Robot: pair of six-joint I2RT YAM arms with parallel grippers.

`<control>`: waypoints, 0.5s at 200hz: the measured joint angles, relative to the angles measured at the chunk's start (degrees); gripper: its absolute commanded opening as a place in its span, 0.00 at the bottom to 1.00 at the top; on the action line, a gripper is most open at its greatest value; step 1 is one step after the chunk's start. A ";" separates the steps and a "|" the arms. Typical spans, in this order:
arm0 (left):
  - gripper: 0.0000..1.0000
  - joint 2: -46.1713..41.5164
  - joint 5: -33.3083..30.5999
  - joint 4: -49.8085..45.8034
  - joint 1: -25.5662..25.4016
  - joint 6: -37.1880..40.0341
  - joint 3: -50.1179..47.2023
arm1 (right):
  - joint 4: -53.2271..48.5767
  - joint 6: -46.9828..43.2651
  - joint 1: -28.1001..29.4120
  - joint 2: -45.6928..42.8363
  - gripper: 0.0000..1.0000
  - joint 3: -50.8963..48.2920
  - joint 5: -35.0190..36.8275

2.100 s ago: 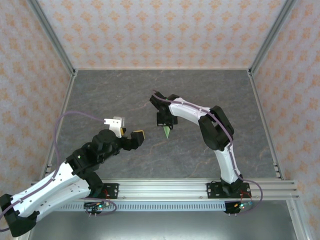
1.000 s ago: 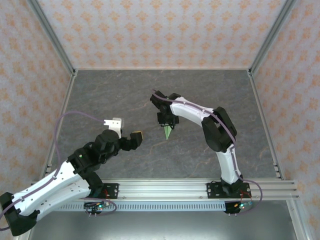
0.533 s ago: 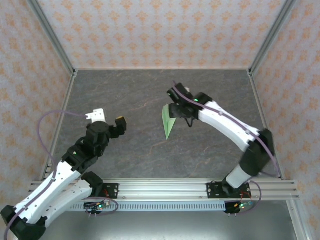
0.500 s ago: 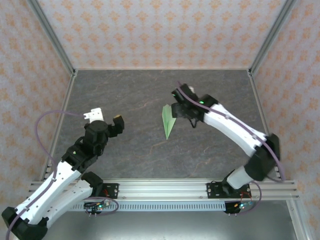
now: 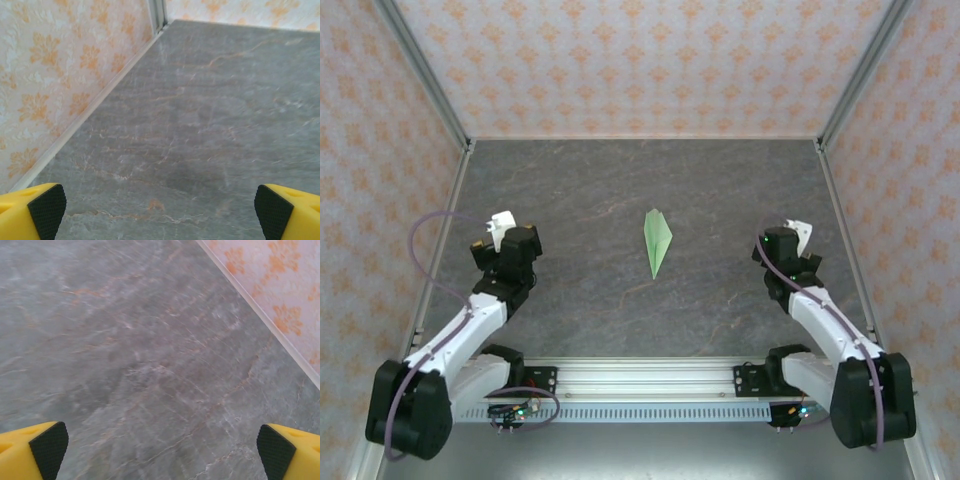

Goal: Fold a paper plane with a square sheet of paper (fold left side to right side)
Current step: Reset both arms

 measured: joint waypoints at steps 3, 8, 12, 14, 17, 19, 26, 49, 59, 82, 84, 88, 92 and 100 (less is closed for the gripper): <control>1.00 1.01 0.39 1.29 0.24 0.46 -0.44 | 1.33 -0.15 -0.42 0.31 1.00 -0.63 -0.09; 1.00 2.16 0.79 2.75 0.42 1.03 -0.92 | 4.37 -0.24 -1.07 0.87 1.00 -1.86 -0.46; 1.00 3.23 1.20 3.98 0.48 1.53 -1.25 | 6.49 -0.35 -1.36 1.31 1.00 -2.62 -0.68; 1.00 3.58 1.31 4.44 0.46 1.68 -1.31 | 7.67 -0.48 -1.46 1.57 1.00 -3.06 -0.85; 1.00 4.63 1.75 5.42 0.50 2.19 -1.49 | 9.40 -0.63 -1.64 2.10 1.00 -3.61 -1.05; 1.00 4.96 1.86 5.97 0.52 2.45 -1.53 | 10.60 -0.70 -1.70 2.40 1.00 -4.00 -1.27; 1.00 6.91 2.47 8.31 0.50 3.26 -1.75 | 14.84 -1.18 -1.79 3.87 1.00 -5.09 -1.99; 1.00 12.74 4.26 16.63 0.52 5.62 -2.10 | 26.10 -3.45 -1.95 10.54 1.00 -6.03 -4.74; 1.00 14.99 5.11 20.09 0.52 6.34 -2.19 | 30.40 -4.66 -1.99 13.22 1.00 -5.95 -6.08; 1.00 19.39 7.93 26.56 0.94 8.74 -2.19 | 38.58 -7.15 -2.12 19.58 1.00 -5.14 -9.57; 1.00 19.80 8.20 27.28 1.07 8.92 -2.19 | 39.30 -7.34 -2.14 20.31 1.00 -4.98 -9.92; 0.99 20.52 8.70 28.35 1.25 9.11 -2.19 | 40.59 -7.67 -2.21 21.64 1.00 -4.68 -10.56; 0.99 21.42 9.40 29.68 1.51 9.40 -2.19 | 41.92 -8.00 -2.29 22.95 1.00 -4.50 -11.10; 1.00 23.39 10.73 32.41 2.14 9.86 -2.23 | 45.16 -8.59 -2.36 25.73 1.00 -4.35 -12.11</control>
